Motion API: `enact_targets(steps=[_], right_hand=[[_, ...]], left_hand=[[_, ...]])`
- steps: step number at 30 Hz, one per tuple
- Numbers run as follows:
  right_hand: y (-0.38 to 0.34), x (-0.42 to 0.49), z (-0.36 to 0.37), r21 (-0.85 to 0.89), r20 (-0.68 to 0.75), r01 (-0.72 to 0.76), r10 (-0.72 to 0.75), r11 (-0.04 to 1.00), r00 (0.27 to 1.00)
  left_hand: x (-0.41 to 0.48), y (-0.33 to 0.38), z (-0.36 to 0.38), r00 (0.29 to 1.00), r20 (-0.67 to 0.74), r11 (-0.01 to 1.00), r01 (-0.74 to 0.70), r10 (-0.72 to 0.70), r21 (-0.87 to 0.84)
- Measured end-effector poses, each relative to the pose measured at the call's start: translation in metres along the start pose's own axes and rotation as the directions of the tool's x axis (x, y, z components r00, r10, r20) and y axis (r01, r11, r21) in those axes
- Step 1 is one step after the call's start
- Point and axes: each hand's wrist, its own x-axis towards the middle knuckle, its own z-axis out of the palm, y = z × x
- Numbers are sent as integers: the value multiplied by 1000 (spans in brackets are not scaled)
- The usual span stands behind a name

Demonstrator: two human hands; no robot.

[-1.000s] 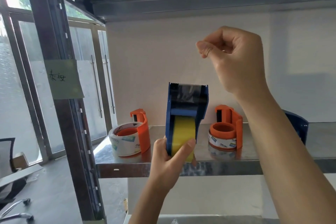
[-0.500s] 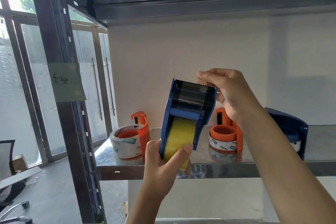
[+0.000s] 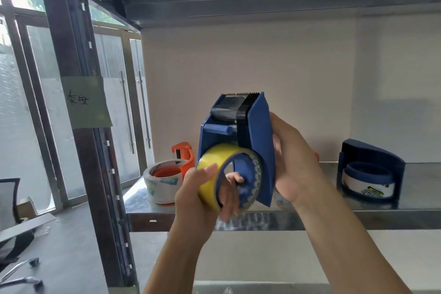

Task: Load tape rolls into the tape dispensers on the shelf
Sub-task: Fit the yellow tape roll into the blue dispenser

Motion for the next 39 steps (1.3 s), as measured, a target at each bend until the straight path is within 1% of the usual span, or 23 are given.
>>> enact_targets(steps=[3, 5, 7, 9, 11, 13, 15, 17, 19, 21, 23, 24, 25, 27, 29, 30, 32, 34, 35, 37, 39], right_hand=[[5, -3, 0, -21, 44, 163, -162, 986, 986], [8, -6, 0, -80, 56, 290, -286, 954, 957], [12, -10, -1, -164, 71, 405, -399, 899, 914], [18, -17, -2, -220, 128, 491, -474, 843, 871], [26, -22, -3, -252, 221, 520, -475, 816, 852], [32, -24, -4, -287, 287, 523, -449, 803, 846], [32, -23, -4, -331, 302, 548, -464, 768, 833], [33, -23, -3, -308, 264, 562, -498, 768, 826], [35, -21, -5, -258, 200, 581, -546, 772, 814], [37, -19, -7, -220, 122, 591, -579, 776, 806], [35, -16, -11, -244, 63, 593, -598, 767, 799], [35, -14, -13, -260, 47, 594, -604, 762, 796], [34, -12, -16, -267, 30, 588, -604, 763, 797], [32, -9, -19, -270, 11, 583, -603, 767, 798], [32, -5, -21, -296, 28, 598, -619, 745, 785], [31, -5, -20, -319, 39, 600, -622, 734, 782], [29, -4, -20, -369, 73, 598, -619, 712, 782], [30, -3, -22, -404, 143, 588, -586, 700, 797], [30, -4, -23, -407, 169, 581, -566, 705, 807], [27, -6, -24, -391, 175, 548, -525, 739, 833], [24, -10, -22, -385, 255, 548, -485, 743, 837]], left_hand=[[4, -1, -4, 998, -10, 979, 65, -68, -195], [7, -1, -4, 992, 53, 934, 126, -115, -334], [10, 3, -1, 978, 151, 852, 199, -142, -484], [12, 9, 3, 976, 193, 818, 188, -96, -544], [16, 7, 1, 981, 119, 826, 191, -151, -530], [19, 6, 1, 982, 120, 833, 187, -145, -521], [20, 10, 9, 983, 73, 840, 183, -169, -511], [19, 10, 13, 977, -39, 875, 169, -209, -453], [20, 11, 14, 963, -139, 928, 176, -232, -329], [26, 10, 9, 947, -185, 959, 233, -261, -161], [30, 12, 2, 936, -233, 962, 272, -263, 8], [31, 15, 0, 937, -250, 961, 268, -243, 71], [30, 18, -3, 944, -237, 959, 262, -230, 110], [27, 24, -7, 955, -143, 950, 278, -259, 141], [23, 27, -11, 956, -32, 943, 294, -293, 155], [23, 27, -13, 956, -14, 944, 293, -294, 151], [21, 26, -14, 961, -25, 951, 277, -276, 134], [20, 25, -17, 967, -38, 962, 256, -254, 94], [19, 25, -18, 969, -38, 966, 246, -244, 74], [18, 26, -22, 971, -51, 969, 238, -235, 60], [17, 29, -25, 970, -63, 968, 239, -235, 71]])
